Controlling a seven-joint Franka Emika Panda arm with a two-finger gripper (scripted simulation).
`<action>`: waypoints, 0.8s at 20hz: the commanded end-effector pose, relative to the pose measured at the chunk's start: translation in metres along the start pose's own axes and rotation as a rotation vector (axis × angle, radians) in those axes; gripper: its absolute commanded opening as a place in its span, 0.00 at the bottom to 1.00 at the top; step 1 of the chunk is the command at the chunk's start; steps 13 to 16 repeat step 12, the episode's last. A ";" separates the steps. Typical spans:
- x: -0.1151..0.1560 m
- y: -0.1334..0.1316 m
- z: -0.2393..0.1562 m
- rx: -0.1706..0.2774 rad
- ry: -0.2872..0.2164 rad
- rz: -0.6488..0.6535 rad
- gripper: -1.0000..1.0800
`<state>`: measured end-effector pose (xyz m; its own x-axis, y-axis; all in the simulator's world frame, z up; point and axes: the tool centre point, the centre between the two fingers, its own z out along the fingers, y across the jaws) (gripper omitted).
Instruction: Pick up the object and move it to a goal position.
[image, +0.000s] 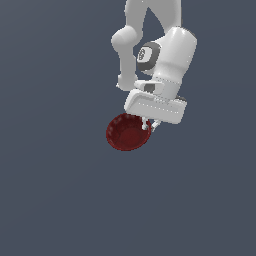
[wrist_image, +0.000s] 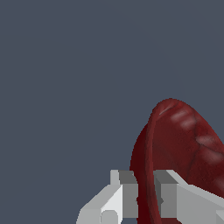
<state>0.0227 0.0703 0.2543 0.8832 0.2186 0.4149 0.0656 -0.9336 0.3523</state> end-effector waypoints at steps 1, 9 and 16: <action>0.006 0.002 -0.011 -0.001 0.001 0.000 0.00; 0.013 0.003 -0.024 -0.001 0.002 -0.002 0.00; 0.012 0.003 -0.022 -0.001 0.002 -0.003 0.00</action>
